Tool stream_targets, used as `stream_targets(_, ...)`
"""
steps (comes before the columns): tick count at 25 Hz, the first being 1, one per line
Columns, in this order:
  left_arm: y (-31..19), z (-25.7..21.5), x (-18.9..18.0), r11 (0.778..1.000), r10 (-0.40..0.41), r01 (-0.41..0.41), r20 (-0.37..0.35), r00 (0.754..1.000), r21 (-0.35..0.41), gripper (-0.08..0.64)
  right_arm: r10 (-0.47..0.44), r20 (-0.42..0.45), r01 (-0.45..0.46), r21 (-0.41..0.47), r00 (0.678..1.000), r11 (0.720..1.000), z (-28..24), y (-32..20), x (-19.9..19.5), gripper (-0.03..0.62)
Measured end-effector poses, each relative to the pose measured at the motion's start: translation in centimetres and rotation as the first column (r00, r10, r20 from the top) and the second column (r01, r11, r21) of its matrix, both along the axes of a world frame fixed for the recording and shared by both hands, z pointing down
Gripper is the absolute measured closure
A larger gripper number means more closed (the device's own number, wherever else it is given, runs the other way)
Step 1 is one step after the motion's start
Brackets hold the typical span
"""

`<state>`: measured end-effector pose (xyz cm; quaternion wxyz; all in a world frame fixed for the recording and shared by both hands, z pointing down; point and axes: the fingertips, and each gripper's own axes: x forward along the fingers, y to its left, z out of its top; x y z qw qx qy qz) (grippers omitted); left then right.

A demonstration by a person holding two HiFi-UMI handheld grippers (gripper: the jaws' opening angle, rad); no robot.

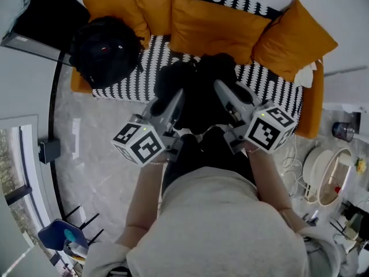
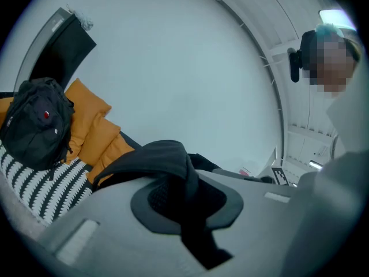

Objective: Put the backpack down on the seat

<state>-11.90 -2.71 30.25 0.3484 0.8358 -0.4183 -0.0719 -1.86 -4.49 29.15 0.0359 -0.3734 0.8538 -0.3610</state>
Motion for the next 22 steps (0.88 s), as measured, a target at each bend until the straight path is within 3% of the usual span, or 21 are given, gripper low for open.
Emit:
stream_targets(10,-7.1,5.6,1.2,0.998,0.004,0.000,0.062,0.998,-0.068,0.511,-0.024,0.023,0.026,-0.097,0.999,0.995,6.0,-7.6,1.1,0.531)
stream_targets(22,-13.2,16.0,1.8,0.981,0.006,0.012,0.092,0.996,-0.194,0.511,-0.036,0.012,0.038,-0.244,0.999,0.969,16.2,-13.9,2.3,0.531)
